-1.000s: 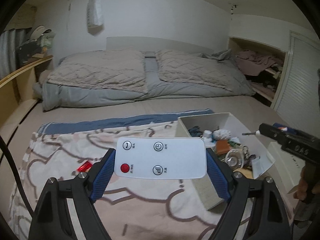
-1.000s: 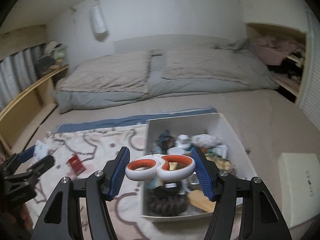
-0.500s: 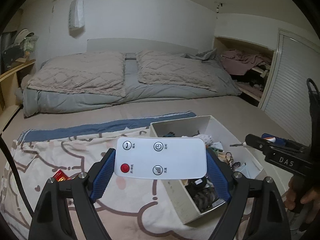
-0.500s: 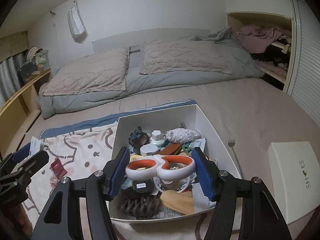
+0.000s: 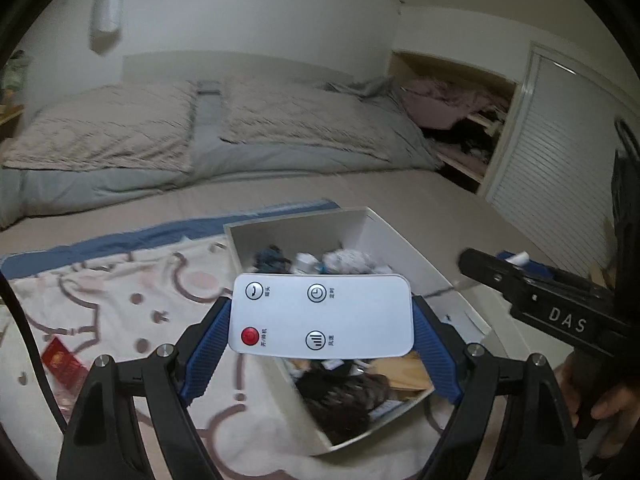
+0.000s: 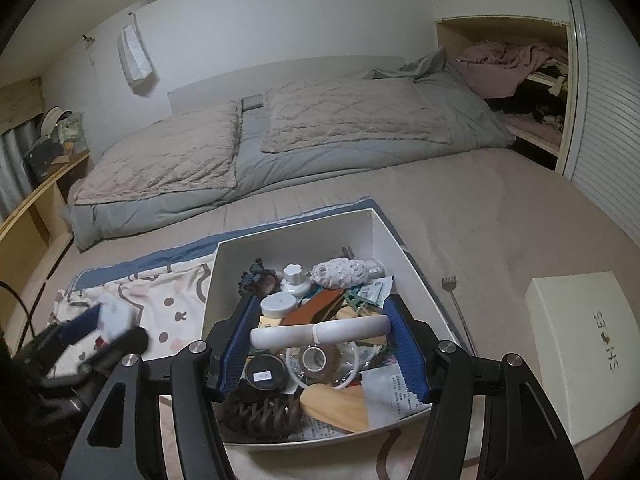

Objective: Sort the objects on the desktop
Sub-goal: 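Carry the remote and scissors with both grippers over the white storage box, then lower the white remote into the storage box and open the left gripper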

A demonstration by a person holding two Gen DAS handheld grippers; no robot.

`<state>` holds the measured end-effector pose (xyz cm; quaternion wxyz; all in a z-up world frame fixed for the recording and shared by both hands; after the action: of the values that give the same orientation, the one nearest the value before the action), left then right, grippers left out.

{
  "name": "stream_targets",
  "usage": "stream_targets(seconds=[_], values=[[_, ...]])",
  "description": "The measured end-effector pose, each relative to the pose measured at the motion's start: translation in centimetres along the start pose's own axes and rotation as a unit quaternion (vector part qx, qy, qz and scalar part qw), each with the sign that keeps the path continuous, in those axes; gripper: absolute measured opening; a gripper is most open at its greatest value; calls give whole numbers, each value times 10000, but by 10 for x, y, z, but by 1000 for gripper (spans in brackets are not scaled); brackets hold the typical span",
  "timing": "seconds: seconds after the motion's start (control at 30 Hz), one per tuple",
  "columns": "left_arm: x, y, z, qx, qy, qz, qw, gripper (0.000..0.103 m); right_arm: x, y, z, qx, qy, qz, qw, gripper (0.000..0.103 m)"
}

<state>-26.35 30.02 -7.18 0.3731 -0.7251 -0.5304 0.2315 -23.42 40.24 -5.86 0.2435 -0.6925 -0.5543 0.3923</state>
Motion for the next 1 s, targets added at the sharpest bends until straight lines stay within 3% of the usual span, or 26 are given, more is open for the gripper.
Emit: stream_targets(seconds=[0.17,0.43,0.57,0.83,1.0], values=[[33,12,16,-299,336,195,9988,86,6,0,5,-34,39,51,10000,65],[53,37,40,-855,523,337,9944,86,20,0,13,-90,121,243,9996,65],[53,51,53,-1187,399,407,9913,86,27,0,18,-145,190,301,9993,65],[46,64,63,-1468,203,397,9882,87,37,2,25,-232,317,439,9983,65],[40,67,61,-1431,84,503,9884,87,39,3,30,-270,321,504,9978,65]])
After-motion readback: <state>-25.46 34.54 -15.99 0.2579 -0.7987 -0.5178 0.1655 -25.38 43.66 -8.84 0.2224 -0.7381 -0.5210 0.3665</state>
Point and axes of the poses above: each gripper's, at about its wrist camera, not at the fingertips, and z roughly the way its jaws point, x to its right, y to its underside, the point moved 7 cm from there along z, roughly the way its jaws point, and after that the axes turned 15 degrees about -y, right-handed, at the moved point
